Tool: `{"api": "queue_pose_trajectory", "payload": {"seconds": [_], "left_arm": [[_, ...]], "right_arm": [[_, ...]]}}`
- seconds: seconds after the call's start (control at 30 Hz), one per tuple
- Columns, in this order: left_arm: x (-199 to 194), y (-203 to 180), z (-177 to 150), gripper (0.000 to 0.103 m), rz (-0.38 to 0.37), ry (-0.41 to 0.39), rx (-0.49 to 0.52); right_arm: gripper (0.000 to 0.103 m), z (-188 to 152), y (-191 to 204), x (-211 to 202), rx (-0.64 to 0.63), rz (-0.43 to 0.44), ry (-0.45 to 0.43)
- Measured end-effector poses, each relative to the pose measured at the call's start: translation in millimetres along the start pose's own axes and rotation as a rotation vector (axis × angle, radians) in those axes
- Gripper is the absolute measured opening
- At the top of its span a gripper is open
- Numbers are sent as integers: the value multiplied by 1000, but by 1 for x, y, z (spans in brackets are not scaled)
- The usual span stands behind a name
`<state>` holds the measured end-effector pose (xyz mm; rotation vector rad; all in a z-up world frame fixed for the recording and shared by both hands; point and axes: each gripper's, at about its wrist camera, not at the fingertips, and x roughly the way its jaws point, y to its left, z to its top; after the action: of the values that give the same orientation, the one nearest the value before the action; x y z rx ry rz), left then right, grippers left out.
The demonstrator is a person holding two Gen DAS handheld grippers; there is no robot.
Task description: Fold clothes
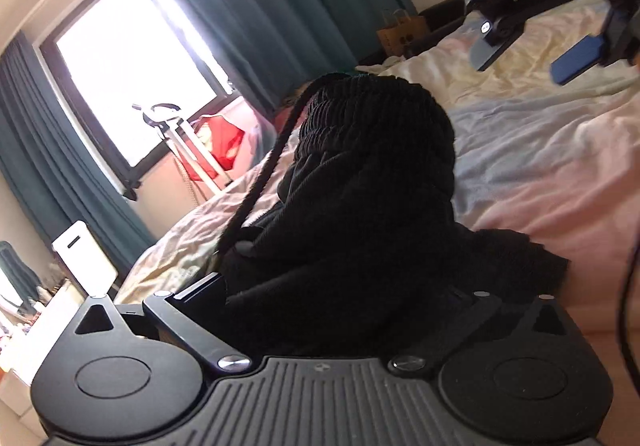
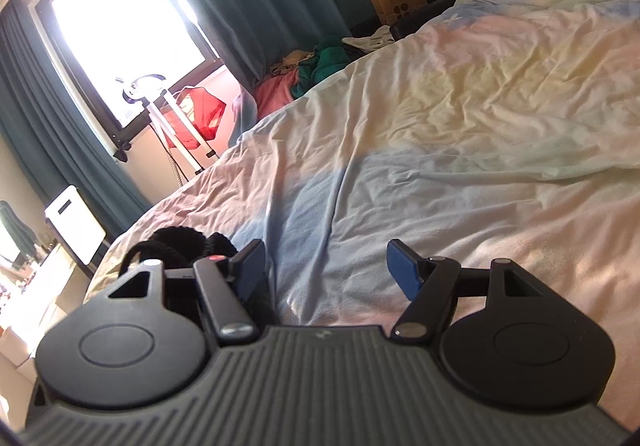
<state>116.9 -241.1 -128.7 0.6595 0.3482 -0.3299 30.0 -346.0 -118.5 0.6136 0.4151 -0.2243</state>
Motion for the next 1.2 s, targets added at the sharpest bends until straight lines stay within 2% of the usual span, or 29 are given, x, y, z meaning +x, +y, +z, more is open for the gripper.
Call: {"api": "queue_pose_trajectory", "payload": {"seconds": [0.1,0.23,0.3,0.33,0.37,0.43,0.53,0.67,0.73,0.8,0.9,0.97,1.0,1.07,1.1,1.17,1.2], "left_arm": [[-25,17,-8,102,-29,-5,-7],[-54,52,-40,102,15,20,-77],[-73,60,-66,102,56,33,-107],[-75,62,-72,102,64,51,-125],[-76,65,-78,102,70,69,-142],[-77,75,-88,102,93,106,-178],[-88,98,-95,102,121,160,-272],[-107,130,-108,103,156,207,-396],[-111,142,-115,103,134,216,-466],[-116,153,-122,103,119,217,-527],[-123,159,-128,103,117,205,-579],[-124,156,-129,102,123,183,-588],[-123,154,-128,102,122,169,-590],[-118,147,-124,102,113,139,-592],[-116,144,-122,102,108,124,-593],[-114,142,-121,102,111,106,-597],[-111,142,-122,102,111,98,-600]], "right_arm": [[70,-3,4,-1,-3,52,4],[71,-9,4,2,66,160,44],[77,-15,3,8,130,236,85],[85,-18,2,12,171,279,113],[84,-22,2,17,208,303,143],[85,-29,3,26,248,319,192],[86,-35,8,35,268,328,218],[88,-40,27,56,238,388,267],[95,-43,40,63,170,374,264],[95,-46,49,70,115,358,248],[95,-49,40,81,157,345,220],[94,-50,33,87,192,355,237],[94,-50,30,89,208,362,249],[74,-47,29,84,208,368,239],[69,-45,29,82,208,371,234],[53,-41,32,77,188,384,230],[50,-38,32,74,182,387,222]]}}
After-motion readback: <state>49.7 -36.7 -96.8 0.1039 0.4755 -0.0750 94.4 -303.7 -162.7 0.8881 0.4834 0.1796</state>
